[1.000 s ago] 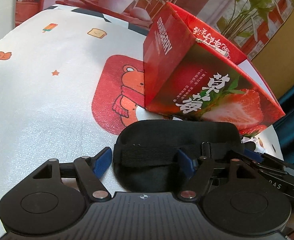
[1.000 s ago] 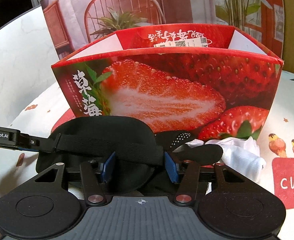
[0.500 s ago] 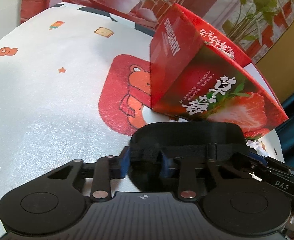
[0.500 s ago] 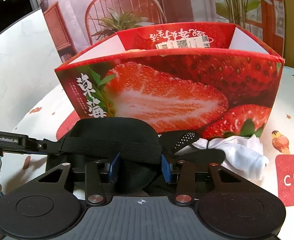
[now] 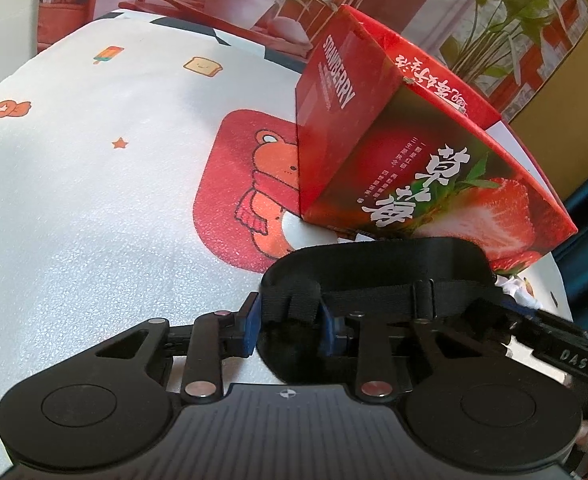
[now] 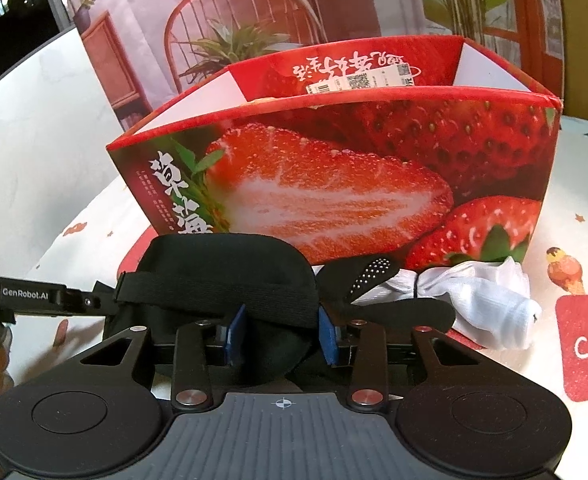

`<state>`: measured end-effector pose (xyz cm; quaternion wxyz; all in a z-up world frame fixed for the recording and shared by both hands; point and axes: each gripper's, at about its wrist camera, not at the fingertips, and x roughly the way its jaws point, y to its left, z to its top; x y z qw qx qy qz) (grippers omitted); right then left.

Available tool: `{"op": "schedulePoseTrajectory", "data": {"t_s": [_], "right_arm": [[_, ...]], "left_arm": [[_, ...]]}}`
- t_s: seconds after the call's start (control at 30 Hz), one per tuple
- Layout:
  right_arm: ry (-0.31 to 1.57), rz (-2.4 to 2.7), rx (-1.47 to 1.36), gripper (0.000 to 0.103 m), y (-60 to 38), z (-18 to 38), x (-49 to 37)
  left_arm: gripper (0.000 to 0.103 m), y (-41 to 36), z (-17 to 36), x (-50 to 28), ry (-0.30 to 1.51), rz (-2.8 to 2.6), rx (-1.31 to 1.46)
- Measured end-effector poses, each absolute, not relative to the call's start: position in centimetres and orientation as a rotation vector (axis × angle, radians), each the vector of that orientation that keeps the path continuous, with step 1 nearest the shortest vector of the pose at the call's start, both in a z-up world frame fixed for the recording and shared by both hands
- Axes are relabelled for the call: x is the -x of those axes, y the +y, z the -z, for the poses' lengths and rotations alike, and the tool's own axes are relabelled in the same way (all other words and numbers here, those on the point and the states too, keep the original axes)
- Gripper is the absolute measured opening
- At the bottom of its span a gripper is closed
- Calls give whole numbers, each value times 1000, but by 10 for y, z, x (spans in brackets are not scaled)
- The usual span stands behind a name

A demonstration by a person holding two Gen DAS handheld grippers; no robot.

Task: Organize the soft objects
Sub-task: 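Lower the left tool onto the black eye mask and close on its strap, then lift the black eye mask with the left tool and release it into the box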

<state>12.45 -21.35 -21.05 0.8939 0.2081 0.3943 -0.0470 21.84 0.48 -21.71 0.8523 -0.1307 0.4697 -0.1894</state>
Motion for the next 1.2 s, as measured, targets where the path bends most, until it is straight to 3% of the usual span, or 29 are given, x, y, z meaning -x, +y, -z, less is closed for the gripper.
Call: {"op": "schedulePoseTrajectory", "data": {"t_s": [0.23, 0.33, 0.4, 0.67, 1.2], "right_arm": [[719, 62, -367, 28, -208, 182, -123], [723, 41, -338, 14, -205, 178, -126], [731, 42, -332, 13, -205, 180, -127], [713, 67, -326, 11, -209, 176, -123], [617, 69, -348, 10, -220, 151, -116]], "left_arm": [[33, 4, 217, -218, 988, 398, 268], [32, 5, 216, -219, 989, 397, 274], [18, 8, 217, -219, 995, 390, 286], [10, 20, 187, -214, 861, 385, 307], [9, 15, 140, -197, 706, 419, 255]]}}
